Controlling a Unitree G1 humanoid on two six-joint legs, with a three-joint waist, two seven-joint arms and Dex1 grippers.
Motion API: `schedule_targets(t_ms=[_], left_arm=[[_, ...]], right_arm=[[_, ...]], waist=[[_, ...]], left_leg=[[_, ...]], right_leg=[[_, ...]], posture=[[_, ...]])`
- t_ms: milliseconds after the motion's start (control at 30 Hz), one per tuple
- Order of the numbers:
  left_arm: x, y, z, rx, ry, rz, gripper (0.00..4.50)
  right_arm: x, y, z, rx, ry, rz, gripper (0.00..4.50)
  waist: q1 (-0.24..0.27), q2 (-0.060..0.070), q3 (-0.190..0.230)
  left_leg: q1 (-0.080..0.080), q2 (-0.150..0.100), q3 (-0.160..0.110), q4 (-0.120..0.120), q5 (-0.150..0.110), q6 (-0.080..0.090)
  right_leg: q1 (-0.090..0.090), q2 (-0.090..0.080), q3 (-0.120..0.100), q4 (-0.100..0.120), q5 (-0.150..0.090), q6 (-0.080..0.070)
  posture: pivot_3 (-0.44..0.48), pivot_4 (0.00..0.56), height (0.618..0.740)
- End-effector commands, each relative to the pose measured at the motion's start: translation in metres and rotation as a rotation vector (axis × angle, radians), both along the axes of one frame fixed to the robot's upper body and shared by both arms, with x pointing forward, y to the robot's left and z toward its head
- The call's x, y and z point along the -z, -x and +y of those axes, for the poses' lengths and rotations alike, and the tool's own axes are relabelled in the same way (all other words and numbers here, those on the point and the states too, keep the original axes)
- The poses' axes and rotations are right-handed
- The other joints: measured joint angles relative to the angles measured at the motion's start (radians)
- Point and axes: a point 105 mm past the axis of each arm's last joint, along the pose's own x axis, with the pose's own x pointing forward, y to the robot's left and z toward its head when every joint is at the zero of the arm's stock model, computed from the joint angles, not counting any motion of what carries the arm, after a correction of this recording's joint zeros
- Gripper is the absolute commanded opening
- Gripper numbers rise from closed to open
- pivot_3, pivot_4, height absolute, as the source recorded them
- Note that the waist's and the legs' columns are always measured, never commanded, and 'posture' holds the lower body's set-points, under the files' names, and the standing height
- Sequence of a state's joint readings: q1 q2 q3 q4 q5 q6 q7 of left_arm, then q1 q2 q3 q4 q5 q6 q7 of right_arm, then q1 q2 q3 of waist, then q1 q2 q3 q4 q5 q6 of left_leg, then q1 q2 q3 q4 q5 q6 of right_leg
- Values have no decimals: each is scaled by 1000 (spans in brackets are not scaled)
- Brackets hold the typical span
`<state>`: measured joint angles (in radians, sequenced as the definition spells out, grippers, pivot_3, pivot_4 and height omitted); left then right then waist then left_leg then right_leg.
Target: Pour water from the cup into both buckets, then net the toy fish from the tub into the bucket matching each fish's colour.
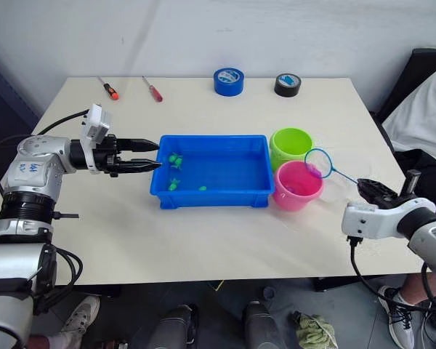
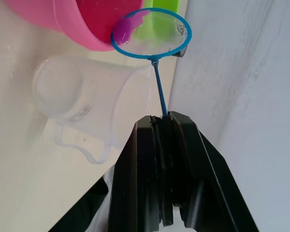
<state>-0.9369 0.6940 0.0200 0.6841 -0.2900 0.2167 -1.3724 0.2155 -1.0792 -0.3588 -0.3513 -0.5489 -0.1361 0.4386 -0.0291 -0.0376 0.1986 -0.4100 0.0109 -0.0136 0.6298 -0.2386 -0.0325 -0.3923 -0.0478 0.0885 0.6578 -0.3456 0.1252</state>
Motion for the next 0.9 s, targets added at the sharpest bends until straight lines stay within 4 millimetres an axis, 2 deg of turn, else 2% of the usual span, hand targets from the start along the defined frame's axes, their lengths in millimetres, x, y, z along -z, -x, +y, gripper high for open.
schedule_targets(t_ms=[33, 167, 300, 467, 600, 700, 767, 900], left_arm=[[-10, 1, 2, 3, 8, -37, 3029], [-8, 1, 2, 5, 11, -33, 3029], [-7, 2, 2, 5, 11, -30, 3029], [-10, 2, 14, -40, 6, -36, 3029], [-12, 5, 31, -95, -4, -37, 3029], [-10, 9, 41, -124, -17, -28, 3029], [-8, 16, 58, -170, -42, -18, 3029], [-5, 27, 78, -237, -64, -12, 3029]], right_arm=[[-14, 3, -1, -24, 72, -89, 0], [-12, 5, -2, -30, 87, -99, 0], [-17, 6, 1, -33, 16, -118, 0], [-63, -3, 25, -89, -179, -248, 0], [-79, -22, 52, -152, -356, -202, 0], [-68, -33, 72, -191, -474, -51, 0], [-50, -46, 100, -251, -584, 143, 0], [-32, -63, 129, -285, -657, 341, 0]], waist=[[0, 0, 0], [0, 0, 0], [0, 0, 0], [-9, 0, 0], [-25, 0, 0], [-26, 0, 0], [-31, 0, 0], [-32, 0, 0]], left_leg=[[0, 0, 0, 0, 0, 0], [1, 1, 0, 0, 0, 0], [1, 1, 0, 0, 0, 0], [2, 1, 1, 1, 0, -1], [4, 3, 0, 1, 1, -2], [5, 5, 0, 0, 1, -2], [3, 5, -1, 0, 1, -2], [3, 7, 0, 1, 1, -2]], right_leg=[[0, 0, 0, 0, 0, 0], [1, 1, 0, 1, 0, 0], [1, 1, 1, 1, 0, 0], [1, 1, 2, 3, 0, 0], [2, 3, 2, 5, 0, -1], [2, 3, 1, 5, 0, -1], [1, 2, 0, 5, 0, -1], [0, 1, 0, 5, 0, -1]], posture=[[0, 150, 734], [0, 150, 734], [0, 150, 734], [0, 150, 734], [0, 150, 734], [0, 150, 734], [0, 150, 734], [0, 150, 734]])
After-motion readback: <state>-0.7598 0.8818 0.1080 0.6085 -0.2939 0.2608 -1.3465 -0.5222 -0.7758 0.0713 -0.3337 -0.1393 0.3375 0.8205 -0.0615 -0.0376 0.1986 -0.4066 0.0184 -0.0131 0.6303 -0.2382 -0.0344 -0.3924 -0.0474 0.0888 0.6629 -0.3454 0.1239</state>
